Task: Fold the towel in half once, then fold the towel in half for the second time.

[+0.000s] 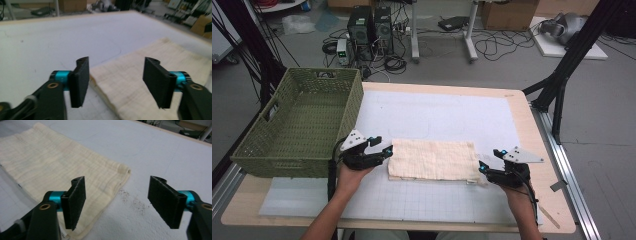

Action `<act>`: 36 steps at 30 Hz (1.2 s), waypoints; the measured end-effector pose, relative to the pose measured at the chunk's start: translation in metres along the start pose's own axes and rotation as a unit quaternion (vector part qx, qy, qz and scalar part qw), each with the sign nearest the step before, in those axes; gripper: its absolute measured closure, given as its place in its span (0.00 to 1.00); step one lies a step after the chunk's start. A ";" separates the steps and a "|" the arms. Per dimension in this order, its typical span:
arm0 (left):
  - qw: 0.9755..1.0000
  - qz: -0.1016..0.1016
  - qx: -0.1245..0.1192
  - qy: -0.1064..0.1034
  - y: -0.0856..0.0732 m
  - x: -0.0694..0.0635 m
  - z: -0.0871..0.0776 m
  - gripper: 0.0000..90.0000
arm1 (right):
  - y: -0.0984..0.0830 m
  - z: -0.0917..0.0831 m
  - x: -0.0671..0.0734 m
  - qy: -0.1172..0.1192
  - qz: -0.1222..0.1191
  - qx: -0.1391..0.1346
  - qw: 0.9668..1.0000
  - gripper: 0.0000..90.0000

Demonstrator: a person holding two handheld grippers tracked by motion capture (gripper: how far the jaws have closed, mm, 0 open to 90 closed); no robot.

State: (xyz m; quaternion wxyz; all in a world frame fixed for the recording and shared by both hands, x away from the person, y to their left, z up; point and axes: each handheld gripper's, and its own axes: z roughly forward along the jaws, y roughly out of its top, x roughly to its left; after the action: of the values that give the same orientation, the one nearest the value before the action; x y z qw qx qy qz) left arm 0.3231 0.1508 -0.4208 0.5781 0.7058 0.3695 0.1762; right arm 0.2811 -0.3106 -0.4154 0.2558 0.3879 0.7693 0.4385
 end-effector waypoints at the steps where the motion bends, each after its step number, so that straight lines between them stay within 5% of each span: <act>1: 1.000 -0.002 -0.009 -0.002 0.002 0.000 -0.001 0.32 | 0.001 -0.001 0.000 0.001 0.000 -0.005 1.000 0.27; 5: 1.000 -0.003 -0.020 -0.008 0.008 0.000 -0.006 0.19 | 0.003 -0.004 0.001 0.001 -0.003 -0.010 1.000 0.13; 12: 1.000 -0.002 -0.023 -0.015 0.009 0.002 -0.008 0.19 | 0.005 -0.009 0.000 0.023 -0.009 -0.020 0.999 0.12; 36: 1.000 0.007 -0.006 -0.010 0.010 0.000 -0.006 0.20 | 0.006 -0.010 -0.003 0.012 -0.007 -0.015 1.000 0.12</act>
State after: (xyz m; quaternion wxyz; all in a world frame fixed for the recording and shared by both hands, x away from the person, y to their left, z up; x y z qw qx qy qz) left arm 0.3225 0.1544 -0.4095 0.5849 0.7065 0.3575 0.1759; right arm 0.2777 -0.3159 -0.4051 0.2556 0.3730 0.7686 0.4526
